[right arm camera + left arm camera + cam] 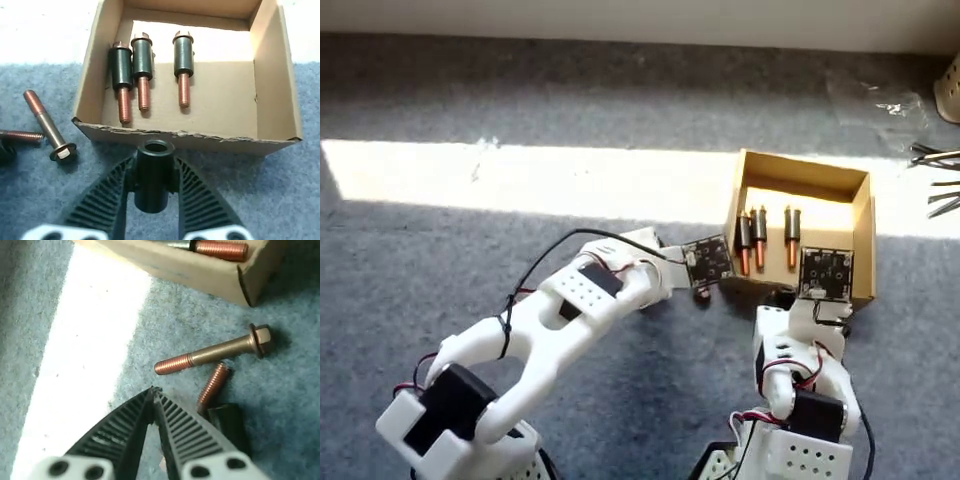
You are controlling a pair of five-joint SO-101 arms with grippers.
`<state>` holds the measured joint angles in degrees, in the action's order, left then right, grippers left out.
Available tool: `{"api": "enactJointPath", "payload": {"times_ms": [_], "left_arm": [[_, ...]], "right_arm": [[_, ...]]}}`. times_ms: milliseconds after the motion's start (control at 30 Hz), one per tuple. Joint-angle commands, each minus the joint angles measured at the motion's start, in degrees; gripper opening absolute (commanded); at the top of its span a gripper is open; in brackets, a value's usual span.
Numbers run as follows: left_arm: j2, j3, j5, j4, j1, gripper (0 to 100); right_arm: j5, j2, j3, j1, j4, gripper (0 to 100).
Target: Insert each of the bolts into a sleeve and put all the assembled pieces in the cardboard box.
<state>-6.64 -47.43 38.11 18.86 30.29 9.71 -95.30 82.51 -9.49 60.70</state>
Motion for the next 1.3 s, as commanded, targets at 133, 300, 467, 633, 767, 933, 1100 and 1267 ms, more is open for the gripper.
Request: {"api": "enactJointPath", "payload": {"times_ms": [133,300,467,633,767,933,1100,1267], "left_arm": [[-7.9,-1.0,10.3,7.6,-0.9,4],[-7.9,-0.7,14.6,8.0,-1.5,9],[-7.7,-1.0,23.9,8.0,-2.9,8],[-7.7,-0.9,26.6,8.0,-4.6,8],[-6.1,-0.7,26.5,8.0,-4.6,8],[-0.1,-0.6,26.5,7.8,-3.7,8],[4.1,3.4,26.5,11.4,-4.4,9],[9.0,9.8,26.6,17.2,-4.5,9]], "right_arm": [[-0.4,-0.6,-0.1,-0.3,-2.3,0.4],[-0.4,-0.6,-0.1,-0.5,-2.2,0.4],[-0.4,-0.6,0.0,-0.6,-2.2,0.4],[-0.4,-0.6,0.0,-0.6,-2.2,0.4],[-0.4,-0.6,0.0,-0.6,-2.2,0.4],[-0.3,-0.6,0.0,-0.6,-2.2,0.4],[-0.2,-0.6,0.0,-0.6,-2.2,0.4],[-0.1,-0.6,0.0,-0.3,-2.2,0.4]]}}
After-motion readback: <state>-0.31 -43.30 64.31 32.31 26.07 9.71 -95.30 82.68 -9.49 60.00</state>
